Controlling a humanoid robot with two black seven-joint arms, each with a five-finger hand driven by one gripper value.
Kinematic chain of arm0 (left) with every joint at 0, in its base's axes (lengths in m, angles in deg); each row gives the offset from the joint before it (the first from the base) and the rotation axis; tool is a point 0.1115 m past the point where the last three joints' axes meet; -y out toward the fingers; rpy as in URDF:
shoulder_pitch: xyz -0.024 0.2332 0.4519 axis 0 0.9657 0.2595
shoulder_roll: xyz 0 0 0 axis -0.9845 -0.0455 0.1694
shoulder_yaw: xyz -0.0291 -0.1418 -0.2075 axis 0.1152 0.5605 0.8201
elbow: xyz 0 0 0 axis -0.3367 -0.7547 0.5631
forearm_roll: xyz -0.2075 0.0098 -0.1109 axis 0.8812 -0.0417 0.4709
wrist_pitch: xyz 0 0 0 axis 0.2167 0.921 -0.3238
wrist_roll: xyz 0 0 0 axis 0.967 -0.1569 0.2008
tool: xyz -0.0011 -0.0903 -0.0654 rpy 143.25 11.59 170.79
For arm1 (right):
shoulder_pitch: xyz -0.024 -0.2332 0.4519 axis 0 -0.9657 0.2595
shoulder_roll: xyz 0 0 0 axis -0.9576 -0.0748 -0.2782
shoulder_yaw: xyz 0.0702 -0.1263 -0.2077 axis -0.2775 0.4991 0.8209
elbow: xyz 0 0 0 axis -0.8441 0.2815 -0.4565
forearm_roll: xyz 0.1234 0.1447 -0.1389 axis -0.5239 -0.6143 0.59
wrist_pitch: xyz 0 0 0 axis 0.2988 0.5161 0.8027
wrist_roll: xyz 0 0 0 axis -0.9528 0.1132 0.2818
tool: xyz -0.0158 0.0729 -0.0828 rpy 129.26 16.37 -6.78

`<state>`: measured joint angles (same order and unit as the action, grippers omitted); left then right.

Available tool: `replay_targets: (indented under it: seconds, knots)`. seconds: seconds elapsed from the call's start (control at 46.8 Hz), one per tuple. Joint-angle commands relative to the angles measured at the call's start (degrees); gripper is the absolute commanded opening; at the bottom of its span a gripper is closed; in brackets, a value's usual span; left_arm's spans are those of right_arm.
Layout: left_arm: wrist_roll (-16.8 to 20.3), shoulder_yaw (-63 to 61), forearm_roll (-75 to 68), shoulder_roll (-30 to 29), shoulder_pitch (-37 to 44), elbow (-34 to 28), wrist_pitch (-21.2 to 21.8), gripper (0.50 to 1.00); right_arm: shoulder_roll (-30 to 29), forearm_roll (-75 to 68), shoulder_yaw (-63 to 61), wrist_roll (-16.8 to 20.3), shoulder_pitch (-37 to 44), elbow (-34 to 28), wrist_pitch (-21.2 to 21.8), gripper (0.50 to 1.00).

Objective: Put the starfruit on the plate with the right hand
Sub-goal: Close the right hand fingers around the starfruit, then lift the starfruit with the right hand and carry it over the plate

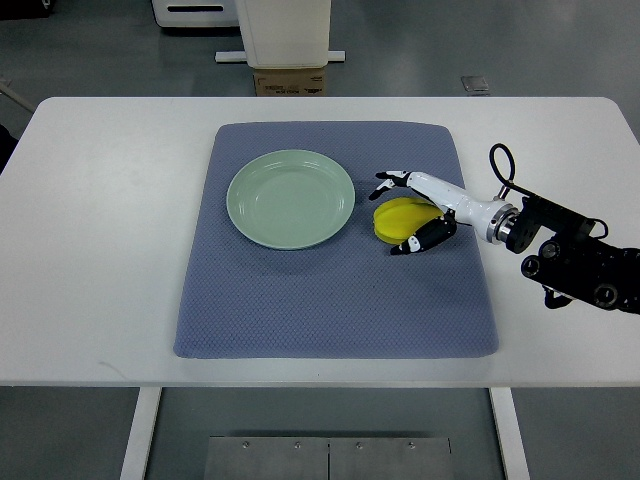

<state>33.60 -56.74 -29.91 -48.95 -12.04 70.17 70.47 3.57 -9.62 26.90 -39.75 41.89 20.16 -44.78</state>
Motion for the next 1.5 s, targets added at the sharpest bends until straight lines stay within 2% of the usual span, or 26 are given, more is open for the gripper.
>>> replay_targets:
  seconds: [0.0, 0.128, 0.342, 0.406, 0.683, 1.025, 1.474]
  knots:
    - [0.0, 0.0, 0.0, 0.0, 0.0, 0.0, 0.0, 1.0, -0.1, 0.0, 0.2, 0.0, -0.1, 0.0, -0.3, 0.914]
    - [0.0, 0.0, 0.0, 0.0, 0.0, 0.0, 0.0, 1.0, -0.1, 0.0, 0.6, 0.0, -0.2, 0.1, -0.3, 0.835]
    - [0.0, 0.0, 0.0, 0.0, 0.0, 0.0, -0.1, 1.0, -0.5, 0.0, 1.2, -1.2, -0.4, 1.7, -0.3, 0.6]
    - [0.0, 0.0, 0.0, 0.0, 0.0, 0.0, 0.0, 1.0, -0.5, 0.0, 1.2, -1.2, -0.4, 1.7, -0.2, 0.5]
    - [0.0, 0.0, 0.0, 0.0, 0.0, 0.0, 0.0, 1.0, -0.4, -0.6, 0.8, -0.8, 0.9, 1.5, -0.2, 0.5]
    - [0.0, 0.0, 0.0, 0.0, 0.0, 0.0, 0.0, 1.0, -0.8, -4.5, 0.6, 0.3, 7.7, 1.5, 0.1, 0.5]
    - [0.0, 0.0, 0.0, 0.0, 0.0, 0.0, 0.0, 1.0, -11.4, -13.1, 0.6, 3.0, 14.4, 5.1, 0.6, 0.5]
